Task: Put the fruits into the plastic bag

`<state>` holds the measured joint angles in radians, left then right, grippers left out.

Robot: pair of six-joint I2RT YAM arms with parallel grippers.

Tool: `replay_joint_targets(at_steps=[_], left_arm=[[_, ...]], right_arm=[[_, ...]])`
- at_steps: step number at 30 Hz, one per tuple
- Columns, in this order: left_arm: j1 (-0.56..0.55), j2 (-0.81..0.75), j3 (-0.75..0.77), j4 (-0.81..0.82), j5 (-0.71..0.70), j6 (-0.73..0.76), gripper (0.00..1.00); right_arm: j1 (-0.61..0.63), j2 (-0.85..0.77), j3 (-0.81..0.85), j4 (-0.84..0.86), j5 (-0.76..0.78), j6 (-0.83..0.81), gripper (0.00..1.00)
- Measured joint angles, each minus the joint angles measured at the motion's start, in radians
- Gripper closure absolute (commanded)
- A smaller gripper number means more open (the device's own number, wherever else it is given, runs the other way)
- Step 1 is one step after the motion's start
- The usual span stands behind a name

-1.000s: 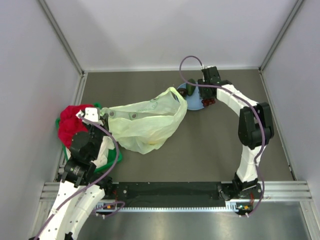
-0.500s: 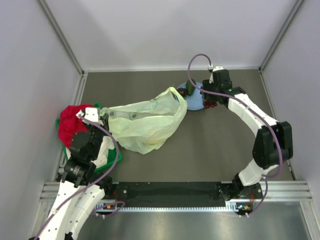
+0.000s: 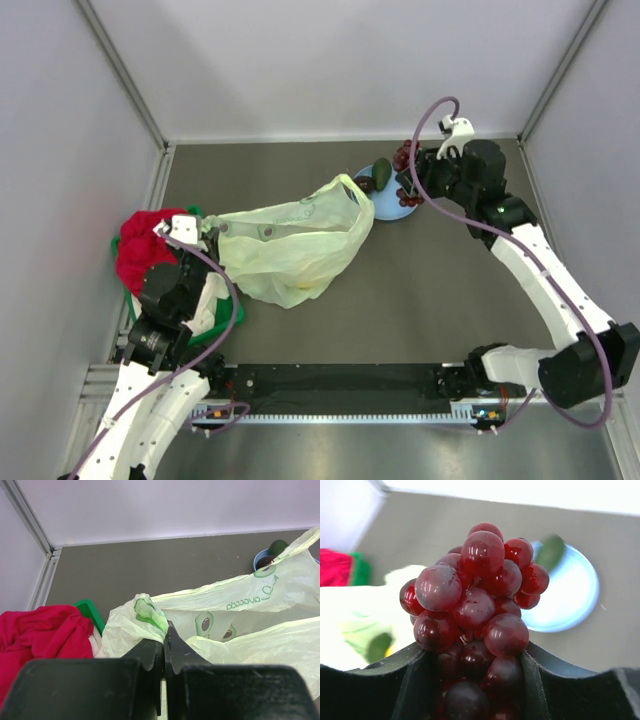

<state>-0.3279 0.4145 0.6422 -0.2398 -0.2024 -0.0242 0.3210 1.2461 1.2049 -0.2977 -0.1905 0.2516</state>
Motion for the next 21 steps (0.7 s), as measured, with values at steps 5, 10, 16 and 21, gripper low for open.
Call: replay_joint_targets(at_steps=[5,10,16,21], left_arm=[[0.0,0.0,0.0,0.0,0.004,0.0,1.0],[0.0,0.0,0.0,0.0,0.003,0.0,1.0],[0.0,0.0,0.0,0.0,0.003,0.0,1.0],[0.0,0.001,0.0,0.0,0.003,0.0,1.0]], right_arm=[[0.124,-0.066,0.001,0.044,-0.031,-0.023,0.8],[0.202,-0.075,0.001,0.091,-0.101,-0.031,0.8],[0.336,-0.073,0.001,0.108,-0.113,-0.085,0.8],[0.419,-0.043,0.012,0.116,-0.145,-0.121,0.8]])
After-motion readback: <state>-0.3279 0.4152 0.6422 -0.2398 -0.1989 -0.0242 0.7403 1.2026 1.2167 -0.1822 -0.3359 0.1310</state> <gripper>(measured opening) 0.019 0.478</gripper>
